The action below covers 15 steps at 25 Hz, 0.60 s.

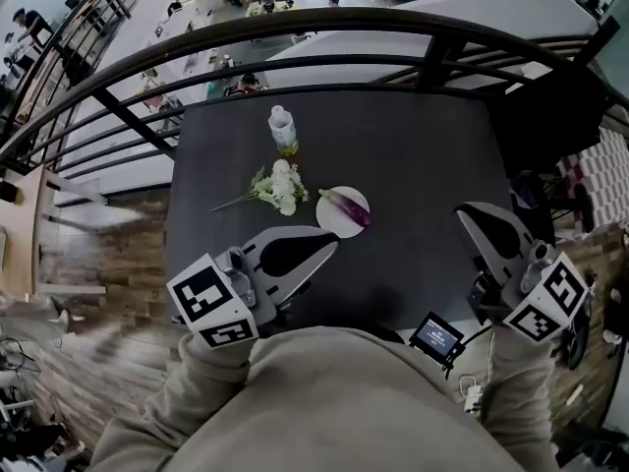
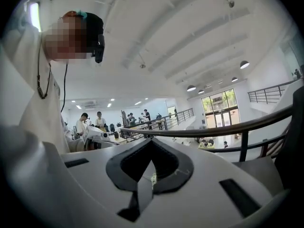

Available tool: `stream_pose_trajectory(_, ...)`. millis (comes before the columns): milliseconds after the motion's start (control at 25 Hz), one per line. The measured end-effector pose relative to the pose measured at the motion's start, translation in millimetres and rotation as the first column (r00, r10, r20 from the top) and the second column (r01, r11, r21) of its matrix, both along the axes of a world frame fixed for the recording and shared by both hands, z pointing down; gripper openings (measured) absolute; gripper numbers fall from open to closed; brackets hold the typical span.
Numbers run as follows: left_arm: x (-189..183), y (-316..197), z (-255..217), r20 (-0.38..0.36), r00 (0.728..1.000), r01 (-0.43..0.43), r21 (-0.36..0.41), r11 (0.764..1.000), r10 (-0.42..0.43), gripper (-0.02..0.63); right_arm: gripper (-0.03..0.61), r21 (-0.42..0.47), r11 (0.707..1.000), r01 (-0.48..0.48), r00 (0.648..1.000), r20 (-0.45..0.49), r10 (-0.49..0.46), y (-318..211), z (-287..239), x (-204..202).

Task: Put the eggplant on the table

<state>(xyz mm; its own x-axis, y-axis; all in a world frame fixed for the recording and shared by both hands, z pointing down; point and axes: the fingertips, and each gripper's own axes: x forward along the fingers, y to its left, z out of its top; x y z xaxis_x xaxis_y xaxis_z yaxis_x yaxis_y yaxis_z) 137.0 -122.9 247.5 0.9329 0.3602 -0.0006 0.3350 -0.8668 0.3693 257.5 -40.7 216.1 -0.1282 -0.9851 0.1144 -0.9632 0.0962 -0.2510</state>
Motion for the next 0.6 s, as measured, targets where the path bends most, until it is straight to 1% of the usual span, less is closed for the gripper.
stream_pose_trajectory(120, 15.8, 1.7, -9.4, -0.015, 0.999, -0.033, 0.001, 0.999, 0.033, 0.005, 0.014, 0.026, 0.999, -0.034, 0.999, -0.006, 0.034, 6.1, -19.6, 3.9)
stream_pose_trajectory(240, 29.4, 6.2, -21.1, -0.036, 0.998, -0.060, -0.002, 0.998, 0.060, 0.005, 0.014, 0.023, 0.998, -0.054, 0.999, -0.009, 0.054, 5.3, -25.9, 8.3)
stream_pose_trajectory(440, 31.3, 9.5, -20.6, -0.048, 0.996, -0.070, 0.006, 0.998, 0.070, 0.005, 0.014, 0.021, 0.998, -0.053, 0.998, -0.013, 0.053, 4.8, -20.8, 3.0)
stream_pose_trajectory(600, 29.9, 5.4, -13.3, -0.034, 0.998, -0.057, -0.006, 0.998, 0.057, 0.005, 0.014, 0.007, 0.999, -0.045, 0.999, -0.006, 0.045, 0.9, -14.7, 4.0)
